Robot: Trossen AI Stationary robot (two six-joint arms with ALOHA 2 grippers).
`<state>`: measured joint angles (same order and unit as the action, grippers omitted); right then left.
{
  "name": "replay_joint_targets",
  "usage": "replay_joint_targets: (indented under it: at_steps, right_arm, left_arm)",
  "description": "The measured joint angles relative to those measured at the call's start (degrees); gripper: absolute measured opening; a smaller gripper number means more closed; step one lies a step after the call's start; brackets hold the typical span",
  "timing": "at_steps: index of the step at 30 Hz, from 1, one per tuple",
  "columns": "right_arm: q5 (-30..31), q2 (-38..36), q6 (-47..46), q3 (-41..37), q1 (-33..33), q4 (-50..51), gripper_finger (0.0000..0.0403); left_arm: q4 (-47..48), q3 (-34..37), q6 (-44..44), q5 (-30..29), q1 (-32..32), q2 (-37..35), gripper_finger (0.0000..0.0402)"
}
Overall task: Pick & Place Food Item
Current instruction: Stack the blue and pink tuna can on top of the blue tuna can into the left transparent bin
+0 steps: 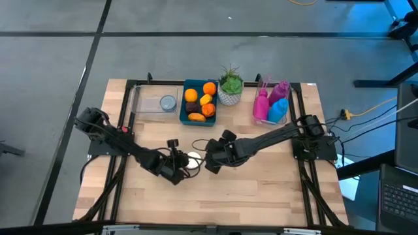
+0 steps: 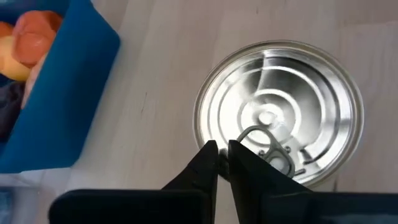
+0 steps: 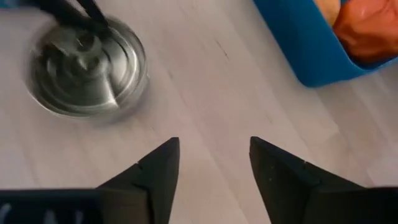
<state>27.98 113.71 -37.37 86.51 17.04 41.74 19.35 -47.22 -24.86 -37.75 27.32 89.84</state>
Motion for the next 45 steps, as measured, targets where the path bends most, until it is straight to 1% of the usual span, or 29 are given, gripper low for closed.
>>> replay_joint_targets:
  at_steps: [4,8,13,19,23,26,31,34,37,40,42,45]
  right_arm:
    - [-1.0,1.2,3.0,0.0,0.0,-2.8,0.0183]
    - [-2.3,1.6,6.3,0.1,0.1,-7.7,0.0183]
    - [-3.4,1.7,10.2,0.1,0.1,-14.3,0.0188]
    - [-4.0,1.7,15.6,0.1,0.3,-21.9,0.0189]
    - [-4.5,1.7,16.8,0.1,0.3,-23.1,0.0190]
    - [-4.5,1.7,16.9,0.1,-0.1,-22.9,0.0190]
    - [-4.9,1.7,16.8,0.1,-0.9,-22.7,0.0190]
    - [-4.9,2.4,16.8,0.1,-1.4,-22.0,0.0190]
    - [-6.1,4.7,15.7,0.0,-2.0,-19.7,0.0190]
    - [-9.9,6.5,14.6,-0.1,-2.5,-19.7,0.0190]
    - [-10.2,6.8,14.4,0.1,-2.5,-21.5,0.0190]
    - [-9.4,6.8,14.2,0.1,-2.4,-20.8,0.0190]
  left_arm:
    - [1.9,0.0,-0.7,-4.2,1.7,-1.9,0.0030]
    - [4.4,0.0,-1.4,-8.9,4.4,-5.9,0.0034]
    - [9.9,0.3,-6.2,-9.6,5.7,-9.6,0.0035]
    - [10.8,5.6,-12.3,-9.2,5.5,-9.9,0.0029]
    - [10.7,8.9,-16.9,-10.8,5.7,-10.5,0.0027]
    - [10.5,9.5,-18.3,-12.0,6.5,-11.8,0.0027]
    - [7.2,9.5,-16.1,-12.8,8.5,-14.0,0.0028]
    - [4.2,9.5,-14.9,-13.1,9.3,-14.1,0.0027]
    - [0.5,9.5,-13.6,-12.7,9.7,-12.9,0.0028]
    - [-3.1,9.5,-11.7,-11.8,9.7,-11.5,0.0029]
    - [-5.0,9.5,-10.5,-11.8,9.7,-10.8,0.0028]
    - [-6.3,9.5,-10.2,-10.9,9.0,-10.2,0.0027]
